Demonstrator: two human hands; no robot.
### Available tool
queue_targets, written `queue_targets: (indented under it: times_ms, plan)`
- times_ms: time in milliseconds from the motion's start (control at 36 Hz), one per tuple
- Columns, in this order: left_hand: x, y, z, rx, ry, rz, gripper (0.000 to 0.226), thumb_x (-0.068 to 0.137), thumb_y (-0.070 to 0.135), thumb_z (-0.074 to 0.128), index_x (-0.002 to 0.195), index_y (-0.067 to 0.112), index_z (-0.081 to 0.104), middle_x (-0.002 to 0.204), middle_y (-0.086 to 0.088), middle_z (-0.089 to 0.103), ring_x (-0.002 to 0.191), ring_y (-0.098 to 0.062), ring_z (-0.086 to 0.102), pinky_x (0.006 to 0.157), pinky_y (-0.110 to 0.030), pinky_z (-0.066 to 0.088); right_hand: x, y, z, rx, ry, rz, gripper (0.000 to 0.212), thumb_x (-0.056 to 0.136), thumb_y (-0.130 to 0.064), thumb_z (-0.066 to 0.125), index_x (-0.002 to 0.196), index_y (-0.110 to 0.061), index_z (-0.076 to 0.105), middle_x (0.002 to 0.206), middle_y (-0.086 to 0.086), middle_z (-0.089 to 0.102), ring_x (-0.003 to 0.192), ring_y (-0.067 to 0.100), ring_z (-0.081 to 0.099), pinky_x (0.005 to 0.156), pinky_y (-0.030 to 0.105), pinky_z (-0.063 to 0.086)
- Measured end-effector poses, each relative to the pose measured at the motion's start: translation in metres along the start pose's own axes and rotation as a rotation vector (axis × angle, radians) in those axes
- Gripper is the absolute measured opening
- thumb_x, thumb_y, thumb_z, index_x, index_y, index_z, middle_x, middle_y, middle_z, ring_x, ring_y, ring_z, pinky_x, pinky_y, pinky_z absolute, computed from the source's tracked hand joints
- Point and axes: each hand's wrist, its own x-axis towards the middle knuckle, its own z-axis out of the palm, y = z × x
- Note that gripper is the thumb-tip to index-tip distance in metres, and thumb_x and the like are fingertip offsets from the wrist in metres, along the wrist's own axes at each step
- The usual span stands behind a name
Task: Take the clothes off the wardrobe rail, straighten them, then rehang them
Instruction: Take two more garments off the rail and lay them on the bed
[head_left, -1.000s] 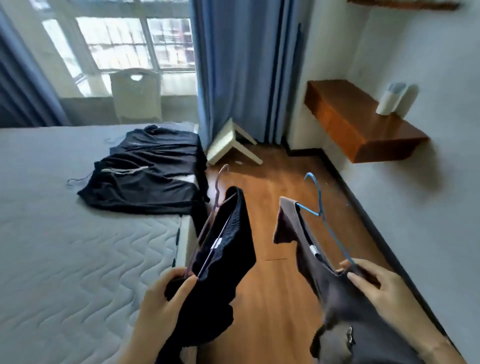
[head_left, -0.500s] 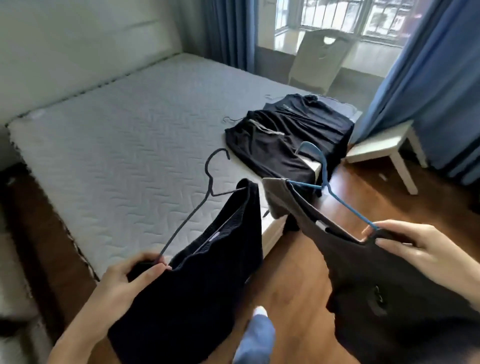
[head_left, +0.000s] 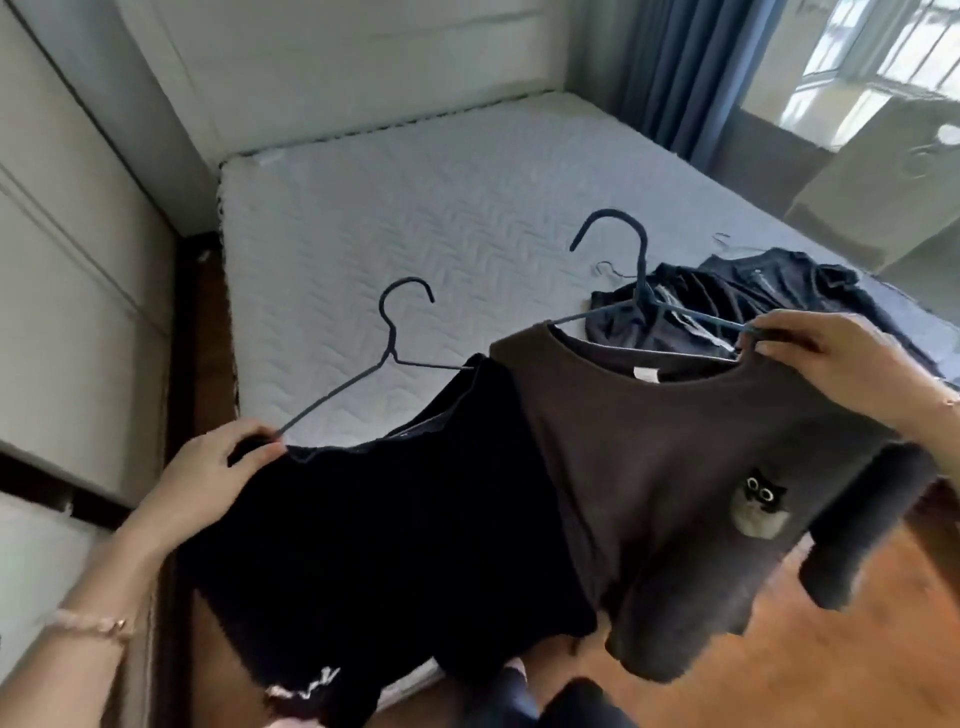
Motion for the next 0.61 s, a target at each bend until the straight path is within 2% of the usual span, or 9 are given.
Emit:
queue_targets:
  times_ms: [28, 56, 83, 139, 194, 250, 306, 444, 611]
  plan:
    - [0.011, -0.002, 0.005, 0.079, 0.061, -0.019, 0.01, 0.091, 0.023, 0.063, 0.085, 0.03, 0.064, 0.1, 0.003, 0.065, 0.101, -0.022, 0.061, 0.09, -0.039, 0.045, 0.021, 0.006, 0.007, -0.055, -0.013, -0.009, 0.019, 0.09, -0.024, 0.056, 0.093, -0.043, 0.061, 0.099, -0.007, 0.069, 0.097, 0.022, 0.062, 0.086, 0.041, 0.047]
    - [0.022, -0.005, 0.011, 0.139, 0.125, -0.024, 0.005, 0.091, 0.021, 0.062, 0.09, 0.022, 0.067, 0.104, 0.0, 0.063, 0.103, -0.027, 0.06, 0.09, -0.043, 0.047, 0.041, 0.007, 0.013, -0.093, -0.022, -0.004, 0.02, 0.091, -0.024, 0.055, 0.099, -0.04, 0.063, 0.103, -0.005, 0.069, 0.098, 0.024, 0.062, 0.083, 0.04, 0.047]
    - [0.031, -0.005, 0.016, 0.209, 0.177, -0.04, 0.009, 0.091, 0.021, 0.063, 0.094, 0.015, 0.069, 0.108, -0.002, 0.061, 0.105, -0.029, 0.059, 0.09, -0.046, 0.049, 0.06, 0.009, 0.02, -0.134, -0.031, -0.004, 0.019, 0.091, -0.026, 0.054, 0.103, -0.038, 0.064, 0.105, -0.006, 0.069, 0.099, 0.025, 0.061, 0.08, 0.039, 0.047]
    - [0.044, -0.003, 0.027, 0.264, 0.246, -0.099, 0.017, 0.091, 0.024, 0.063, 0.1, 0.012, 0.071, 0.115, -0.003, 0.057, 0.105, -0.029, 0.059, 0.086, -0.045, 0.051, 0.098, 0.013, 0.032, -0.187, -0.041, -0.01, 0.021, 0.091, -0.029, 0.053, 0.108, -0.034, 0.065, 0.107, -0.003, 0.069, 0.101, 0.028, 0.062, 0.079, 0.038, 0.047]
    - [0.054, 0.002, 0.036, 0.296, 0.288, -0.185, 0.021, 0.093, 0.03, 0.059, 0.105, 0.017, 0.07, 0.118, 0.0, 0.056, 0.1, -0.029, 0.061, 0.081, -0.041, 0.052, 0.133, 0.017, 0.043, -0.196, -0.042, -0.042, 0.021, 0.091, -0.028, 0.053, 0.108, -0.03, 0.066, 0.112, 0.001, 0.069, 0.103, 0.03, 0.062, 0.083, 0.041, 0.047]
    - [0.063, 0.003, 0.041, 0.35, 0.307, -0.25, 0.023, 0.096, 0.036, 0.053, 0.107, 0.021, 0.067, 0.116, 0.002, 0.06, 0.094, -0.032, 0.063, 0.074, -0.039, 0.05, 0.165, 0.021, 0.05, -0.184, -0.053, -0.076, 0.019, 0.091, -0.026, 0.053, 0.103, -0.03, 0.067, 0.112, 0.002, 0.069, 0.103, 0.03, 0.062, 0.085, 0.042, 0.047]
    - [0.071, 0.003, 0.043, 0.338, 0.358, -0.315, 0.021, 0.096, 0.033, 0.052, 0.104, 0.02, 0.067, 0.109, -0.001, 0.066, 0.092, -0.034, 0.064, 0.068, -0.037, 0.047, 0.195, 0.028, 0.058, -0.19, -0.068, -0.093, 0.018, 0.092, -0.028, 0.051, 0.101, -0.032, 0.065, 0.112, 0.001, 0.069, 0.102, 0.03, 0.062, 0.084, 0.041, 0.046]
    - [0.099, -0.003, 0.043, 0.212, 0.525, -0.444, 0.019, 0.095, 0.018, 0.057, 0.099, 0.007, 0.071, 0.096, -0.016, 0.072, 0.089, -0.039, 0.065, 0.077, -0.042, 0.047, 0.263, 0.037, 0.089, -0.196, -0.064, -0.128, 0.018, 0.092, -0.033, 0.048, 0.1, -0.036, 0.064, 0.111, 0.001, 0.07, 0.102, 0.031, 0.063, 0.084, 0.041, 0.047]
    - [0.152, -0.054, 0.058, 0.153, 0.482, -0.58, 0.02, 0.098, 0.022, 0.054, 0.1, 0.009, 0.07, 0.089, -0.019, 0.071, 0.085, -0.04, 0.062, 0.068, -0.034, 0.037, 0.332, 0.049, 0.158, -0.162, -0.102, -0.078, 0.018, 0.093, -0.037, 0.043, 0.097, -0.043, 0.06, 0.107, 0.007, 0.066, 0.096, 0.035, 0.06, 0.077, 0.04, 0.046]
